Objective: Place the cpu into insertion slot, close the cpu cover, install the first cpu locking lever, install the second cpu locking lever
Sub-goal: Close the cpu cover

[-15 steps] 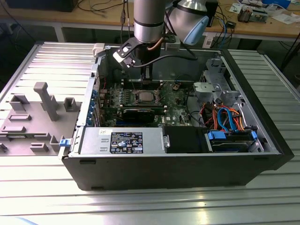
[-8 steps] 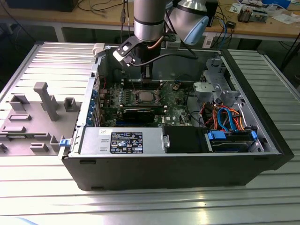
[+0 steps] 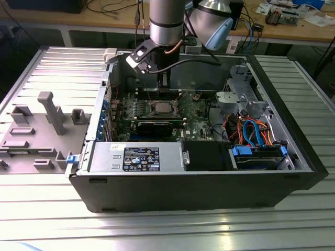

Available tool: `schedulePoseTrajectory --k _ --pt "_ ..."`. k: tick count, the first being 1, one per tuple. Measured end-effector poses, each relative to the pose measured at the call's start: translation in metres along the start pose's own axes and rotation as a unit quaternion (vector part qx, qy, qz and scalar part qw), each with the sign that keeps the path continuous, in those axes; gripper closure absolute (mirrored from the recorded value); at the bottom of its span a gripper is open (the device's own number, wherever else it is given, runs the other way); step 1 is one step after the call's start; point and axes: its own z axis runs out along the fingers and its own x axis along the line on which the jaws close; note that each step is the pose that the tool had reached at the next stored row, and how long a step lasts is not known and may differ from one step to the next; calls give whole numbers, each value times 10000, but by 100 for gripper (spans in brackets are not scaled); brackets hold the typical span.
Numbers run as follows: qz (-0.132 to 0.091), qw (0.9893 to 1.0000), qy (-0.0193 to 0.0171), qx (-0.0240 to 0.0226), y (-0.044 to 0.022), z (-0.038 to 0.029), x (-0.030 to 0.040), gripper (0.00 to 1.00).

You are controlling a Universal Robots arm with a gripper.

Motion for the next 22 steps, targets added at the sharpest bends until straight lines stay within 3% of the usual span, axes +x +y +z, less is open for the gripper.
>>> schedulePoseTrajectory --k 22 --pt "0 10000 0 -1 1 -65 1 89"
